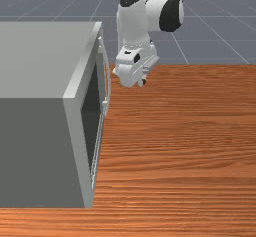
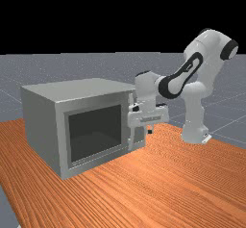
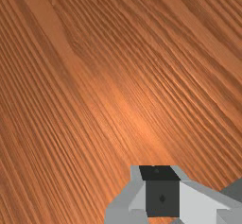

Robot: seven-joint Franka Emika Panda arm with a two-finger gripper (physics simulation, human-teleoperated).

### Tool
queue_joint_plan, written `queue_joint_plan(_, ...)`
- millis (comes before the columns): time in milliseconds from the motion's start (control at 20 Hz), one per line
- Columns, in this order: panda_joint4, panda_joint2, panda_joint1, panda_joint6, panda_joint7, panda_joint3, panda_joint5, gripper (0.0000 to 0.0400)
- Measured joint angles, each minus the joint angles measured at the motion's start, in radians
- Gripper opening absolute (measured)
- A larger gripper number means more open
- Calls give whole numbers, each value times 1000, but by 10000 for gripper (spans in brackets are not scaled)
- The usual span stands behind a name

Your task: Open the microwave

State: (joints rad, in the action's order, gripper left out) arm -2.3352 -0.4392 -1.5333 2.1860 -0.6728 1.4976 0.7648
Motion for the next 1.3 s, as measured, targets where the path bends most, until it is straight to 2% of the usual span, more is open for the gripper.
queue_joint_plan(100, -8, -20, -34, 7, 75, 12, 26, 0)
queue_joint_plan(300, -11, -70, -86, 32, 261, -19, 101, 0)
queue_joint_plan(550, -10, -117, -111, 41, 437, -12, 156, 0)
queue_joint_plan(900, -22, -186, -129, 51, 662, 24, 210, 0)
queue_joint_plan(1300, 9, -291, -94, 79, 927, 25, 260, 0)
